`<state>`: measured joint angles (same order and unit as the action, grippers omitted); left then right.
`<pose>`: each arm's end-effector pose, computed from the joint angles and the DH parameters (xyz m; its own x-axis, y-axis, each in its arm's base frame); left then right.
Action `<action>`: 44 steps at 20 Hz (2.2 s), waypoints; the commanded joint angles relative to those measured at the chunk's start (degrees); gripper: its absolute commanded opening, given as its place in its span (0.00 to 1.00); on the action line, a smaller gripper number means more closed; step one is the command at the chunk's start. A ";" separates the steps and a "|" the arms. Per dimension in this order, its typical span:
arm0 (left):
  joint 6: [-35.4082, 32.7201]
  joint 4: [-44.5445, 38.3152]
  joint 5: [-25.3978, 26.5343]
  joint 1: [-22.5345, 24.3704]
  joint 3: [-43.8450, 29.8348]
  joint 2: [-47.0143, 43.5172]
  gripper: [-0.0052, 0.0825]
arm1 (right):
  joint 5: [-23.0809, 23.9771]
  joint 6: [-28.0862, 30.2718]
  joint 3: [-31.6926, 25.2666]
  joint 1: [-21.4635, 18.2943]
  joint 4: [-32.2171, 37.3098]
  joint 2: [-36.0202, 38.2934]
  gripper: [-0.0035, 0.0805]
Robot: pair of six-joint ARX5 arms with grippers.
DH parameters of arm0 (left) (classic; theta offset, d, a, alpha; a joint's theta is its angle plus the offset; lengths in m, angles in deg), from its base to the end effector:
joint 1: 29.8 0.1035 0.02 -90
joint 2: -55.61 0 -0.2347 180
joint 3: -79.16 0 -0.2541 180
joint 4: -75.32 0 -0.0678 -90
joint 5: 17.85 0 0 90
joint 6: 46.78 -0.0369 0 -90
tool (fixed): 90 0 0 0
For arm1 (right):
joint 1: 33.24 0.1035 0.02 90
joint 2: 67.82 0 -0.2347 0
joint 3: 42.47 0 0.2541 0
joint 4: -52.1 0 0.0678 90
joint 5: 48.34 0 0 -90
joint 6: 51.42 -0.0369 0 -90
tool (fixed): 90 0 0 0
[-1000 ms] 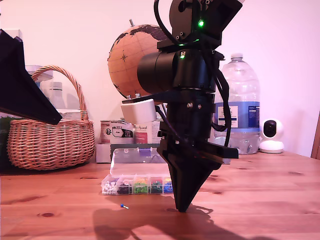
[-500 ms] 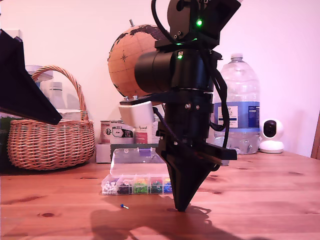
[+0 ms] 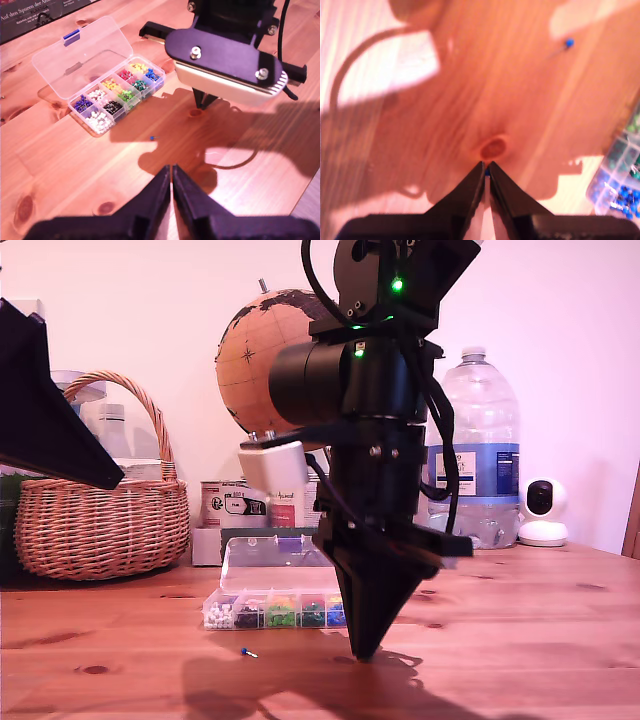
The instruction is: Sort the loose pins on the table into their correct compartments
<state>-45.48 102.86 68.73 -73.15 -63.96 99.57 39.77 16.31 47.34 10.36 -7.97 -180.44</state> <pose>0.1362 -0.1316 0.1757 0.5564 -0.6073 -0.5671 0.7114 0.7008 -0.0526 0.2580 0.2474 0.1178 0.0670 0.1093 -0.9917 -0.9273 -0.3600 -0.1023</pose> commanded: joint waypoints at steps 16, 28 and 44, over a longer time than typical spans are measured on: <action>-0.24 -0.20 -0.24 0.11 -0.44 -0.15 0.03 | 2.36 -0.98 6.40 -1.77 0.44 0.94 0.03; -0.26 -0.26 -0.22 0.11 -0.44 -0.15 0.03 | 3.32 -3.15 6.43 -3.89 6.80 0.61 0.03; -0.24 -0.26 -0.22 0.11 -0.44 -0.15 0.03 | 2.05 -3.45 6.40 -4.02 7.87 -1.25 0.03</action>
<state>-45.48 102.86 68.71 -73.15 -63.96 99.57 42.19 13.12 53.70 6.22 -0.03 -180.44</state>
